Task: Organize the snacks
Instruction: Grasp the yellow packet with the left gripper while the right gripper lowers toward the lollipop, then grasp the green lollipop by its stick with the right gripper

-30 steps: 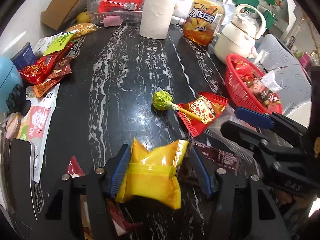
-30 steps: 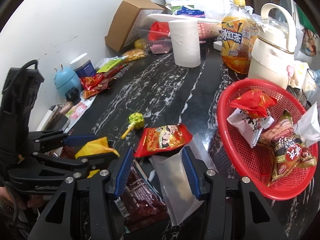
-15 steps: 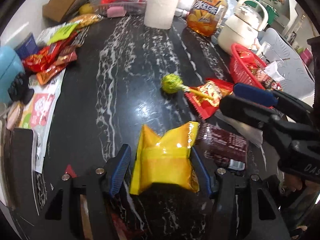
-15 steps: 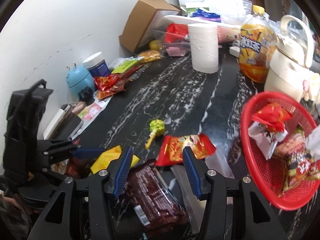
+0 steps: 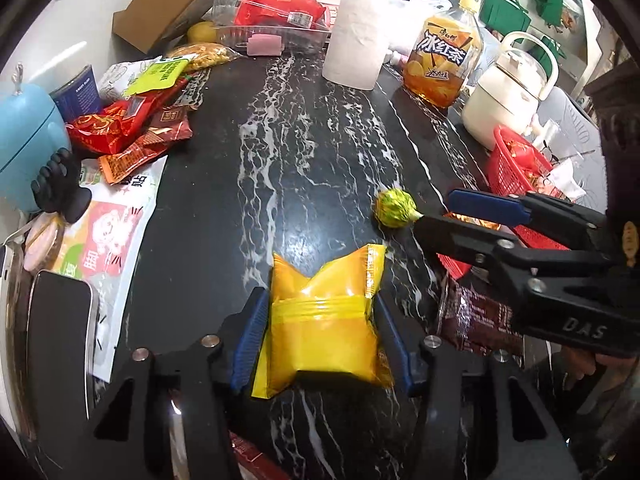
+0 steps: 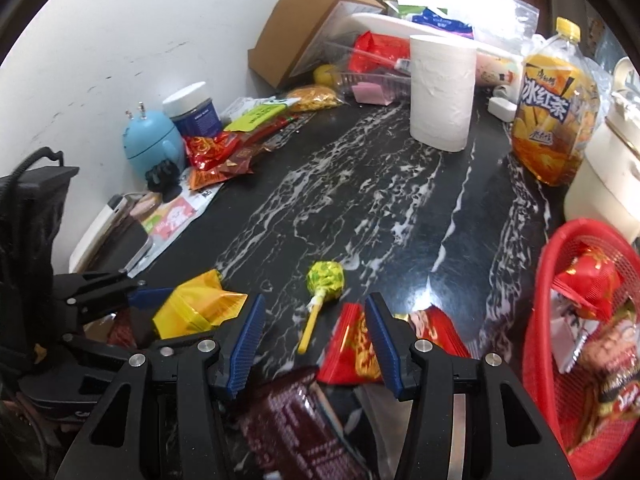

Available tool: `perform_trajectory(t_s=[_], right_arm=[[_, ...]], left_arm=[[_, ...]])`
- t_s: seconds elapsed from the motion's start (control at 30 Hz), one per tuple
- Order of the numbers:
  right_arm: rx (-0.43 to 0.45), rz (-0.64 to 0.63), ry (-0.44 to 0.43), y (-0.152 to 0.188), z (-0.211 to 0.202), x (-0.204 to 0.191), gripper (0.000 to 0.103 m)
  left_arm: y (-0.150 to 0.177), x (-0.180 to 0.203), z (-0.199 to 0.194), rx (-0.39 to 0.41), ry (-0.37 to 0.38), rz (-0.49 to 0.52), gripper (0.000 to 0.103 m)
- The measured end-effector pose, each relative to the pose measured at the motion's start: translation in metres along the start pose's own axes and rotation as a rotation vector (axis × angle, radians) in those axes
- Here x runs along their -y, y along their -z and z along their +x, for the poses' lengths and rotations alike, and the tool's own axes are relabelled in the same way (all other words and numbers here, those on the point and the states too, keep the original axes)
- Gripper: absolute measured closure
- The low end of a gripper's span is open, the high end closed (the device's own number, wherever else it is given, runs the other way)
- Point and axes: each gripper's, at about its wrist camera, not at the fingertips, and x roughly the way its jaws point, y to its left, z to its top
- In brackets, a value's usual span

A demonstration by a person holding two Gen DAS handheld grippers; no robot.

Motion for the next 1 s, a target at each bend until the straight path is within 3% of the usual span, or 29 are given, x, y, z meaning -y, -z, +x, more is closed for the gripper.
perform_trajectory(t_s=[0.33,0.53,0.67,1.0], right_arm=[[-0.040,-0.021,-0.008,-0.010,0.024,0.000,0.054],[-0.045,-0.032,-0.030,-0.011,0.030,0.000,0.065],[-0.063,-0.046,-0.006,-0.009,0.036,0.000,0.079],[-0.051,-0.041,-0.032,-0.006,0.023,-0.001,0.079]], left_arm=[[-0.012,-0.012,0.006,0.015,-0.008,-0.014,0.050],[-0.019,-0.014,0.009,0.018,-0.022,-0.007,0.050],[-0.022,-0.012,0.011,0.021,-0.033,0.002,0.050],[-0.021,-0.010,0.009,0.024,-0.051,0.017,0.050]])
